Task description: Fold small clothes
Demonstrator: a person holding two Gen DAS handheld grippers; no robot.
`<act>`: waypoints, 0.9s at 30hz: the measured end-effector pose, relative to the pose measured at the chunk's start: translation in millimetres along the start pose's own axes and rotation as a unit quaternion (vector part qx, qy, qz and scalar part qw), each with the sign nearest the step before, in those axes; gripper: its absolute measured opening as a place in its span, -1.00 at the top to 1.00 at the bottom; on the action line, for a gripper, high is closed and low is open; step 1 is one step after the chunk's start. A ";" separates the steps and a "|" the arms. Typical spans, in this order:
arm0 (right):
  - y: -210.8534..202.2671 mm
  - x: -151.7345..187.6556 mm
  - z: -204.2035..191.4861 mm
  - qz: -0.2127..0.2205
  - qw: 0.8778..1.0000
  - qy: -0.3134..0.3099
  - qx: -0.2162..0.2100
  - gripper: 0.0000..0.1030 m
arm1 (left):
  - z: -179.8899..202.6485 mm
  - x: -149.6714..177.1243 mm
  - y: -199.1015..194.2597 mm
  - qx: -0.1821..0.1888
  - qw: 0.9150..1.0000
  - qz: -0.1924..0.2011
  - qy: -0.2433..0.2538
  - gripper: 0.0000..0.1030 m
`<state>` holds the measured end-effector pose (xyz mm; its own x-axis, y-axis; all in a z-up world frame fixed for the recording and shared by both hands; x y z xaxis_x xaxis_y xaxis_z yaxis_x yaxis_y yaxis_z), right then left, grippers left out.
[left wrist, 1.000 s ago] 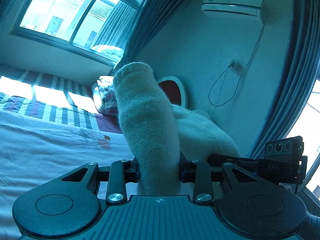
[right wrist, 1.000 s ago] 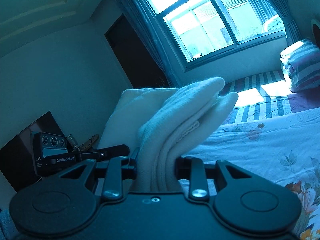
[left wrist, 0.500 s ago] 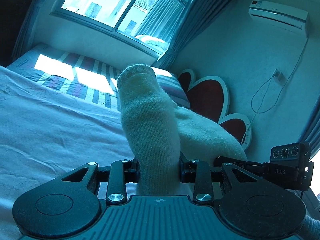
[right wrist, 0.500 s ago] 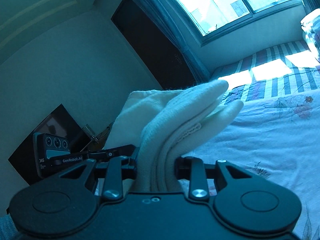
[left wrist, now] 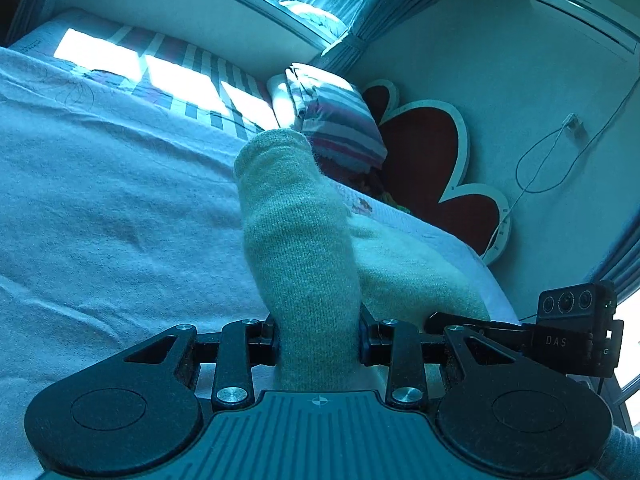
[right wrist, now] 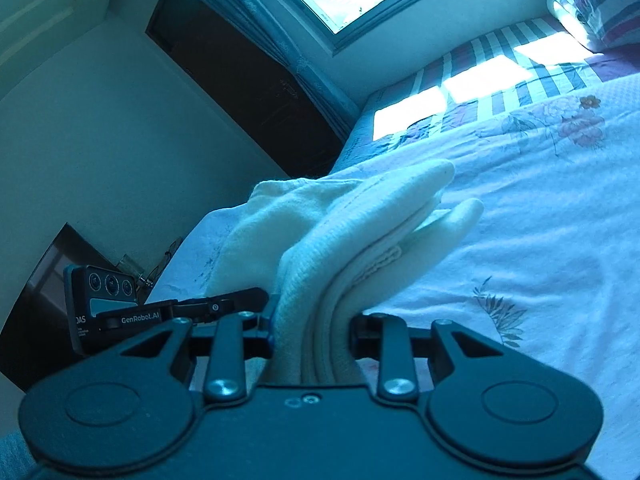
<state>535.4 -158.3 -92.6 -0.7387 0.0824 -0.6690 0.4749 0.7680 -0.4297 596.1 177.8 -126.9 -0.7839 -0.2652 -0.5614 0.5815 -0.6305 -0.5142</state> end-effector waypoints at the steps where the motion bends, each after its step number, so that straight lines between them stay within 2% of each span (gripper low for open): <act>1: 4.5 2.1 6.3 -0.002 1.000 0.008 0.003 0.42 | -5.0 1.5 8.6 -0.002 1.000 -0.009 -0.002 0.34; 3: 13.7 8.6 21.7 -0.010 0.999 0.033 0.012 0.42 | -19.1 4.2 30.1 -0.012 0.999 -0.029 -0.010 0.34; 5: 24.4 15.7 36.6 -0.020 0.998 0.051 0.031 0.42 | -30.9 9.3 45.7 -0.020 0.999 -0.039 -0.023 0.21; 7: 34.2 26.9 52.0 -0.036 0.995 0.071 0.053 0.35 | -39.2 13.8 47.2 0.002 0.998 -0.029 -0.050 0.16; 9: 31.8 33.9 64.1 -0.021 0.993 0.109 0.028 0.33 | -40.3 17.1 42.6 0.005 0.997 -0.033 -0.069 0.08; 10: 29.1 34.6 65.3 -0.021 0.992 0.121 0.025 0.27 | -38.4 21.3 37.0 0.006 0.997 -0.038 -0.072 -0.10; 12: 17.1 35.3 60.2 -0.024 0.991 0.126 0.034 0.07 | -31.6 36.7 21.8 0.004 0.997 -0.051 -0.056 -0.25; 15: 1.3 48.1 50.7 -0.051 0.990 0.125 0.029 -0.10 | -27.6 65.5 -1.9 0.011 0.995 -0.076 -0.059 -0.25; 18: -15.0 73.4 45.5 -0.071 0.985 0.154 0.007 -0.13 | -25.6 86.3 -12.5 0.020 0.992 -0.082 -0.090 -0.24; 20: -19.1 86.9 39.3 -0.084 0.980 0.180 -0.003 -0.07 | -27.3 92.2 -9.6 0.036 0.987 -0.091 -0.131 -0.17; 21: -19.6 90.1 36.9 -0.092 0.975 0.200 -0.003 0.15 | -26.5 93.7 -6.5 0.035 0.984 -0.101 -0.145 0.12; 22: -18.7 92.8 36.1 -0.102 0.970 0.222 -0.001 0.53 | -25.6 97.3 -3.0 0.021 0.982 -0.114 -0.152 0.45; 23: -16.9 97.0 34.1 -0.118 0.963 0.242 0.008 0.64 | -26.3 101.1 -3.3 0.012 0.980 -0.122 -0.159 0.50; 25: -19.3 103.2 36.6 -0.122 0.955 0.268 0.022 0.69 | -27.6 111.0 -7.5 0.010 0.974 -0.127 -0.188 0.60; 27: -29.6 110.1 31.4 -0.121 0.951 0.284 0.032 0.71 | -21.2 122.3 -14.5 -0.009 0.976 -0.126 -0.179 0.61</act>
<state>455.0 -191.9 -172.6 -0.9607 0.2510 -0.1182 0.2721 0.7697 -0.5775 496.4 170.0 -201.8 -0.9262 -0.3432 -0.1558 0.3622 -0.6959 -0.6202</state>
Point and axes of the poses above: each gripper's, at about its wrist camera, not at the fingertips, and y roughly the way its jaws point, z to its right, x to its underside, the point moved 1 cm from there along y, roughly the way its jaws point, and after that the axes turned 5 degrees about -y, right-handed, at the moved point
